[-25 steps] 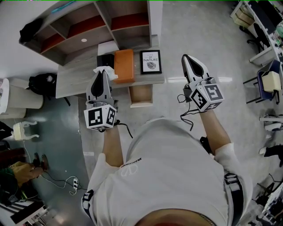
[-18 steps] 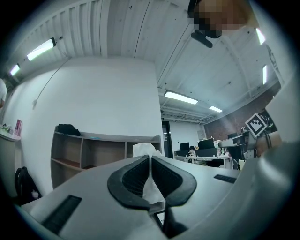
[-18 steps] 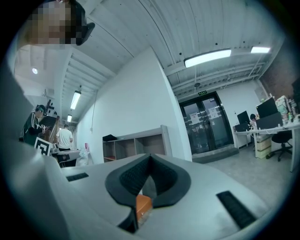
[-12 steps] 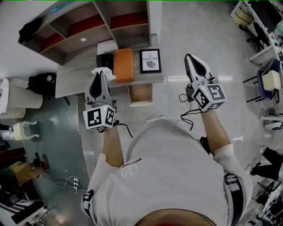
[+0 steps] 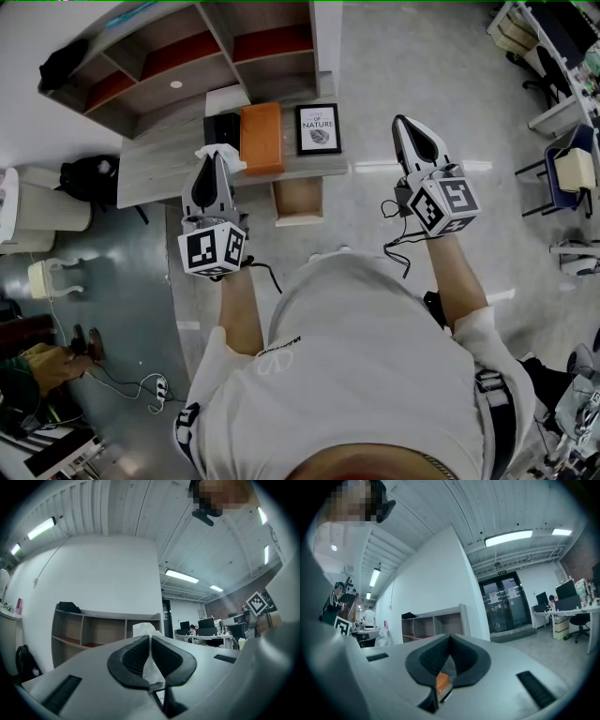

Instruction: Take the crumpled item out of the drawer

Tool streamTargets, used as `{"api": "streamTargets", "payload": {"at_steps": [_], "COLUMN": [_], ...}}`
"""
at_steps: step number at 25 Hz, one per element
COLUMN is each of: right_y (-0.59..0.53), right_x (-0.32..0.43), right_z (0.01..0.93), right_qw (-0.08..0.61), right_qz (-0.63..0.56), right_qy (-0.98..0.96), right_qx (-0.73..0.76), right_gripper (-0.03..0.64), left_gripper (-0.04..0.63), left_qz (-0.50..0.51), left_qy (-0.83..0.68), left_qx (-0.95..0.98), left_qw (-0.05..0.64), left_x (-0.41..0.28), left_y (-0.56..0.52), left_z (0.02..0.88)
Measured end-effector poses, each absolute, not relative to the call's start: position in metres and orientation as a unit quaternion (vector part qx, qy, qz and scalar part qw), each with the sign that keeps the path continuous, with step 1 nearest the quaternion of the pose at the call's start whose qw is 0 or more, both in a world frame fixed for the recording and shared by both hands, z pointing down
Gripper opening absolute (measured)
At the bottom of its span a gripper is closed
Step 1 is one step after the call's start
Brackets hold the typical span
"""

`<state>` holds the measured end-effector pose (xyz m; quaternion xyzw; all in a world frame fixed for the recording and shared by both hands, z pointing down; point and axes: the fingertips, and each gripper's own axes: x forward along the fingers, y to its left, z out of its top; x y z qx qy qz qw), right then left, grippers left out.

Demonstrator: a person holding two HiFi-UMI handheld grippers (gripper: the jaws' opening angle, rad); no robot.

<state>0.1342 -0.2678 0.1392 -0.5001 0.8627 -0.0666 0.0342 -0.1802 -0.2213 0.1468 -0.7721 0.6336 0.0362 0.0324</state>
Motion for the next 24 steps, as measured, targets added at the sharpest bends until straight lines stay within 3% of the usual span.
{"api": "streamTargets", "payload": {"at_steps": [24], "right_y": [-0.2696], "right_x": [0.1310], "right_z": [0.1452], "right_qw": [0.030], "right_qz": [-0.070], "right_qy": [0.865], "right_qx": [-0.495], "right_gripper": [0.000], "left_gripper": [0.014], "left_qz": [0.032], "left_qy": [0.633], "left_qx": [-0.773], "left_qw": [0.025], "left_x": [-0.1787], "left_y": [-0.2255], "left_z": [0.1550]}}
